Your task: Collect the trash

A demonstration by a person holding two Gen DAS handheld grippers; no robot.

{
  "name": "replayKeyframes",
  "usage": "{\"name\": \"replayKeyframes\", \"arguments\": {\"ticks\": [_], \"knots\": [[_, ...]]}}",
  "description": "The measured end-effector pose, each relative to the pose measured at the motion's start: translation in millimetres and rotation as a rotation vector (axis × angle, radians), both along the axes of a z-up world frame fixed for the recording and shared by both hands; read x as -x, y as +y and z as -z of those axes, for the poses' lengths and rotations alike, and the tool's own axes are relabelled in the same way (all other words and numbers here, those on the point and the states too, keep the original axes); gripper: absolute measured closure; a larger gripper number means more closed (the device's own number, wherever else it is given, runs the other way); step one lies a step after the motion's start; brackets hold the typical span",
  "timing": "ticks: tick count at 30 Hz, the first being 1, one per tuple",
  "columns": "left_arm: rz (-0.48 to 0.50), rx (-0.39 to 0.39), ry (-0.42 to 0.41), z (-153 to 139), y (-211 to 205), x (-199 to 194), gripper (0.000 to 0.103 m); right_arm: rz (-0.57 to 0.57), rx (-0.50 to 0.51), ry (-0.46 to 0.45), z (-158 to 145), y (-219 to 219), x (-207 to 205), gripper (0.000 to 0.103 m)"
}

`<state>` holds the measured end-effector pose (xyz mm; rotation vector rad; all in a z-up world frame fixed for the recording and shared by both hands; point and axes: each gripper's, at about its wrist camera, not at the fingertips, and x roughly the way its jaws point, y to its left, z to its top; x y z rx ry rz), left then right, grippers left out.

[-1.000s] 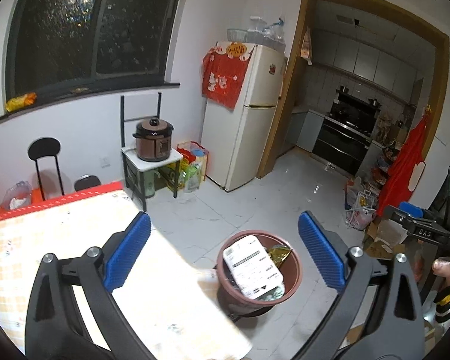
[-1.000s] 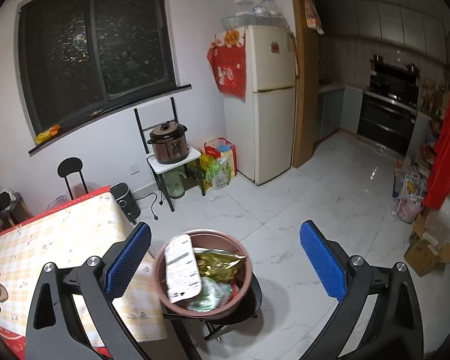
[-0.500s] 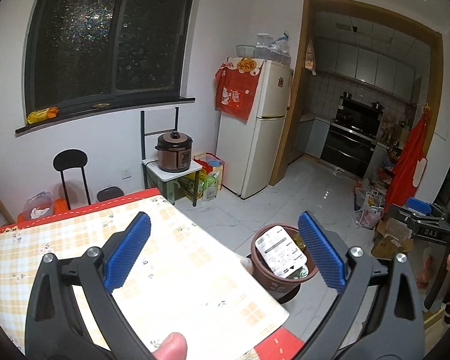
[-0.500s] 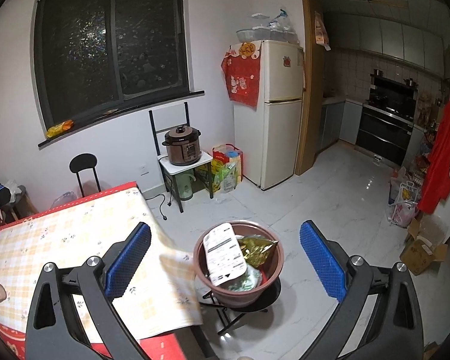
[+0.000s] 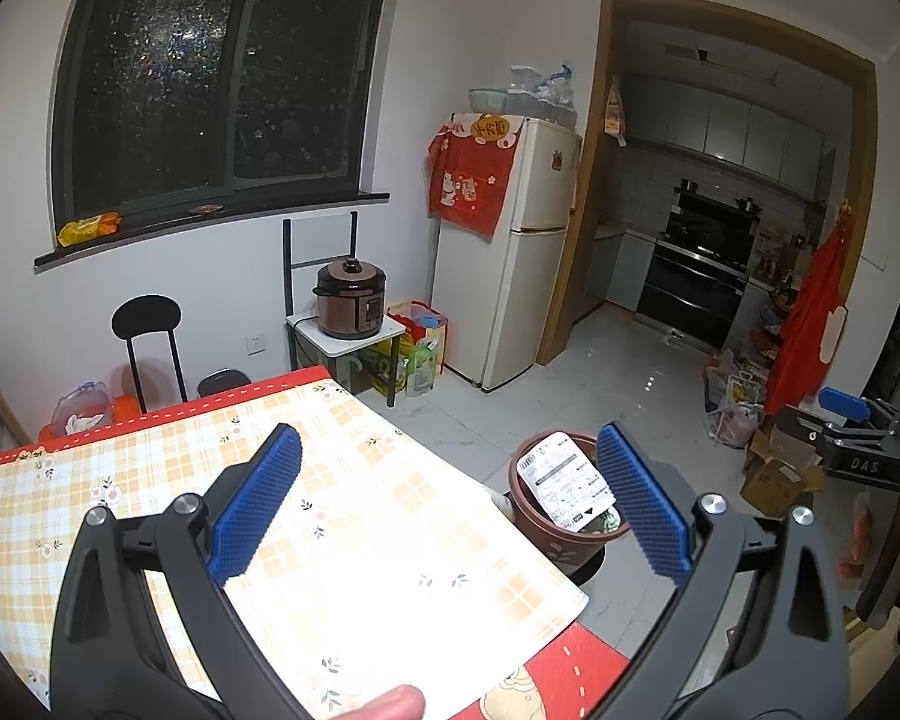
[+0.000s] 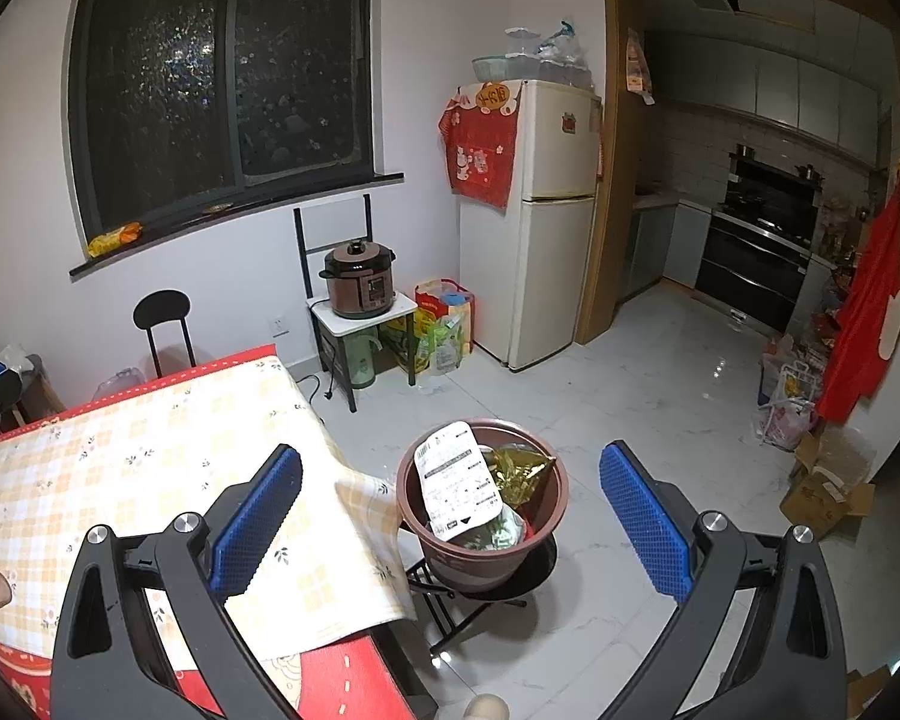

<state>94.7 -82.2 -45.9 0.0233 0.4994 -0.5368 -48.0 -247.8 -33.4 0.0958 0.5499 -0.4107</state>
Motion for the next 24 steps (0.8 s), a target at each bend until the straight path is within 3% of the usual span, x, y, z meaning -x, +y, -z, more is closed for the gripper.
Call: {"name": "replayKeyframes", "arguments": {"ticks": [24], "knots": [[0.046,-0.016,-0.02,-9,-12,24,0.006,0.056,-0.006,-0.01,3,-8,39,0.005]]}}
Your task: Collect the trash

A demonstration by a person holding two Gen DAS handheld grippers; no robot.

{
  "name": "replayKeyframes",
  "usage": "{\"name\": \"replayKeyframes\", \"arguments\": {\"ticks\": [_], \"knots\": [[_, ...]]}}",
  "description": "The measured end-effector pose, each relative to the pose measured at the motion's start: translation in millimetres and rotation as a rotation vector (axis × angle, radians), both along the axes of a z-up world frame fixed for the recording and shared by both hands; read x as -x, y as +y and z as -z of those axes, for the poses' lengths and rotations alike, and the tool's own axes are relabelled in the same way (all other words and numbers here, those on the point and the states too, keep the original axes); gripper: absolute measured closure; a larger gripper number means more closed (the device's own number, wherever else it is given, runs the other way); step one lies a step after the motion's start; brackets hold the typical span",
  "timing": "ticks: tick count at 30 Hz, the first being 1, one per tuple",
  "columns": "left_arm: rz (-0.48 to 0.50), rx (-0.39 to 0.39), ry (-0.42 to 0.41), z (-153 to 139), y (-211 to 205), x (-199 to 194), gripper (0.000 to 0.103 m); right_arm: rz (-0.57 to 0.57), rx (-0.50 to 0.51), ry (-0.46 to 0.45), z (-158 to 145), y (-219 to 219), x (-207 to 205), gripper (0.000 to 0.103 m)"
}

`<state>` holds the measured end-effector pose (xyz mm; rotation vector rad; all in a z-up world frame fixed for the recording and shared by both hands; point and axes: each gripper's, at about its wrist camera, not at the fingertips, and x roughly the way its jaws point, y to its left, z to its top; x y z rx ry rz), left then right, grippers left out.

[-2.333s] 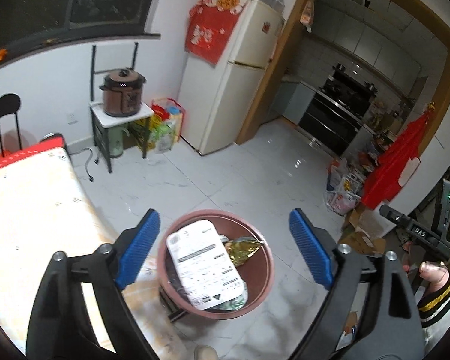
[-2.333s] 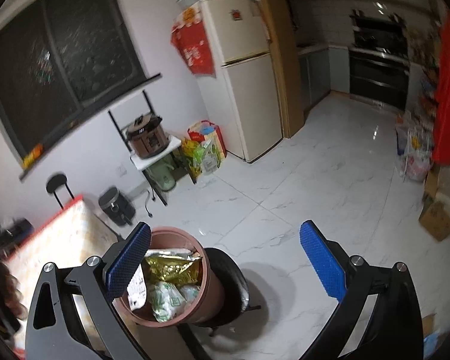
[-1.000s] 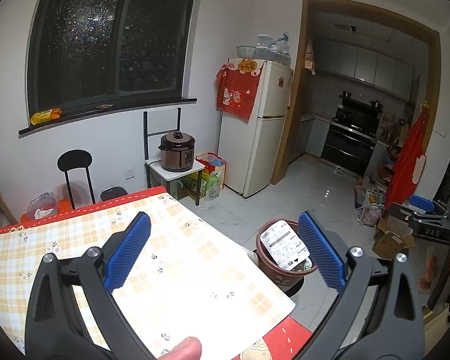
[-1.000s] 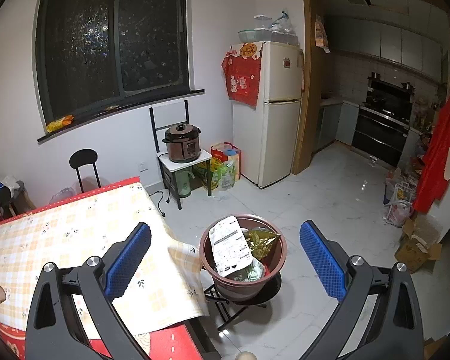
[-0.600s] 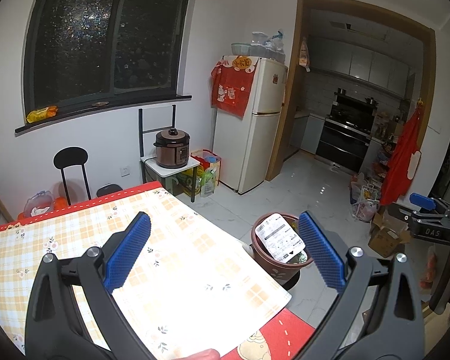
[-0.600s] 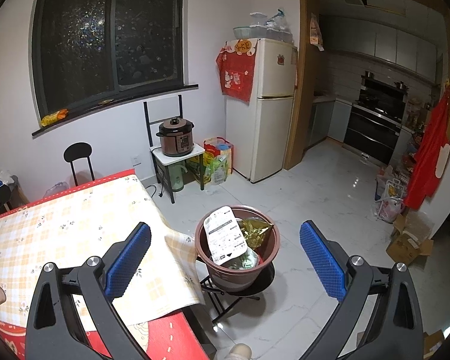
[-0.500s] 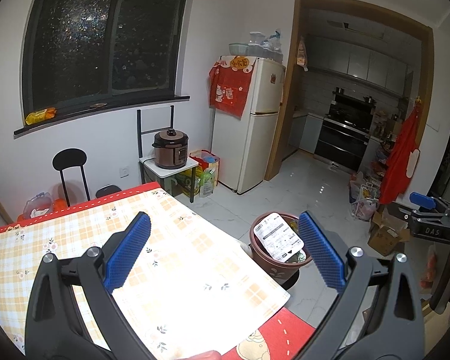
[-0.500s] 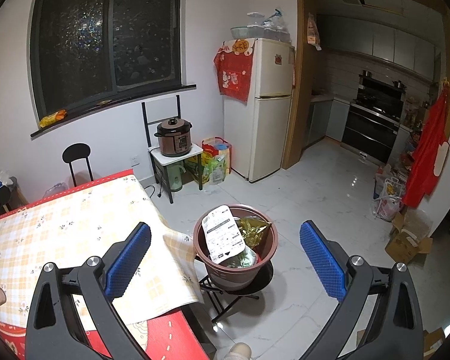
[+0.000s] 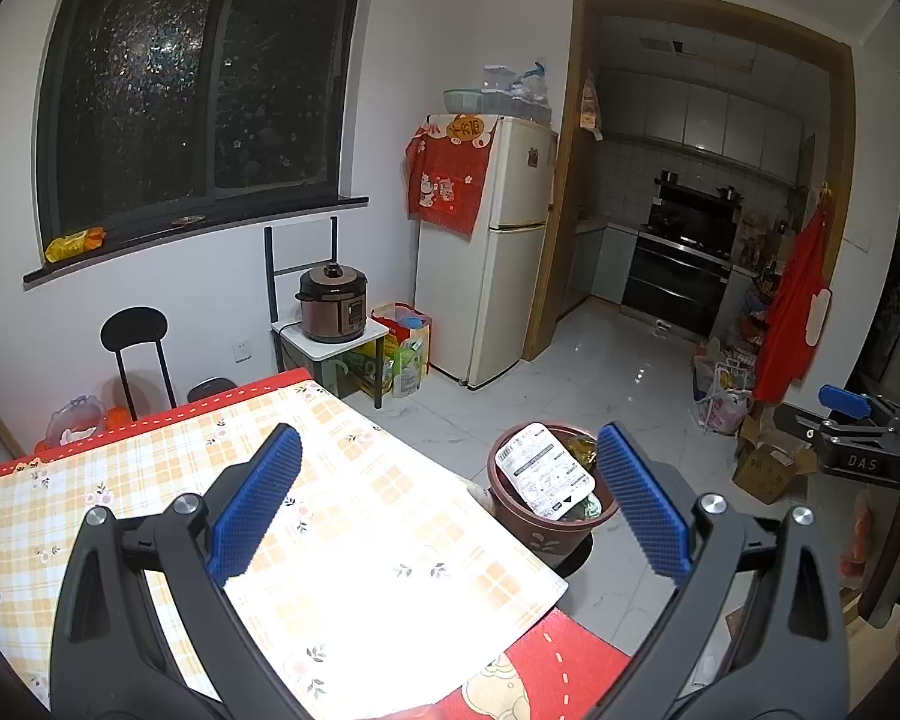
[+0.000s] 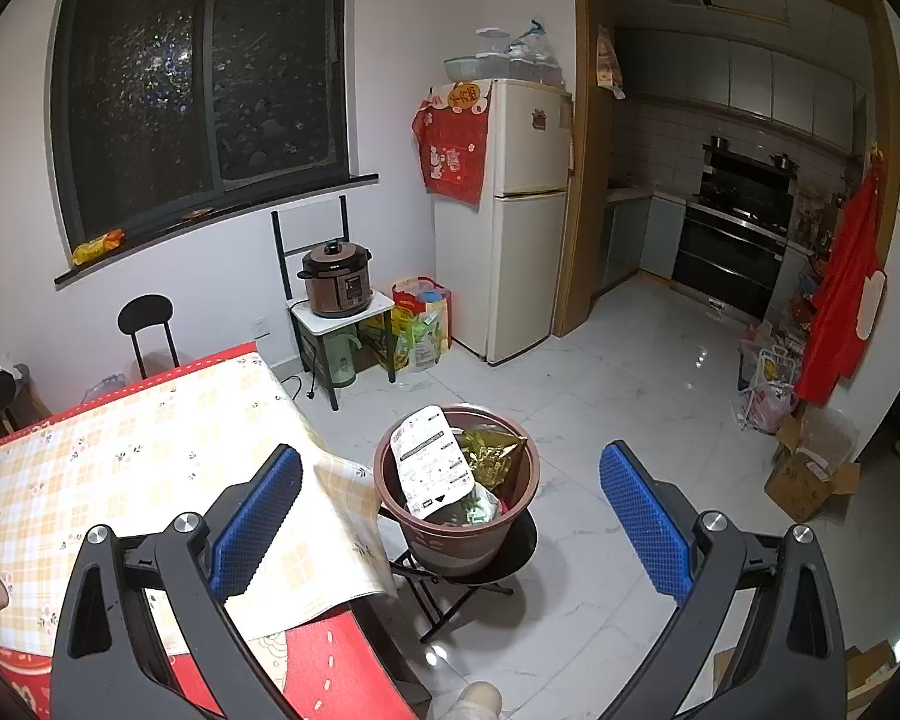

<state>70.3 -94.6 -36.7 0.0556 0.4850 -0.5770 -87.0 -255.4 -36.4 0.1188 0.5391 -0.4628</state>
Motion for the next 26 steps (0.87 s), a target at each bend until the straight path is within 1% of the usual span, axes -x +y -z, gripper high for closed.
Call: {"name": "replayKeyframes", "arguments": {"ticks": [18,26], "knots": [[0.014,-0.006,-0.019,-1.5,-1.5,5.3,0.006,0.009,-0.001,-0.012,-1.3,-2.3,9.9,0.005],[-0.001,-0.017,-0.024,0.8,0.2,9.9,0.006,0.005,0.0,-0.008,-1.4,-1.4,9.5,0.005]]}}
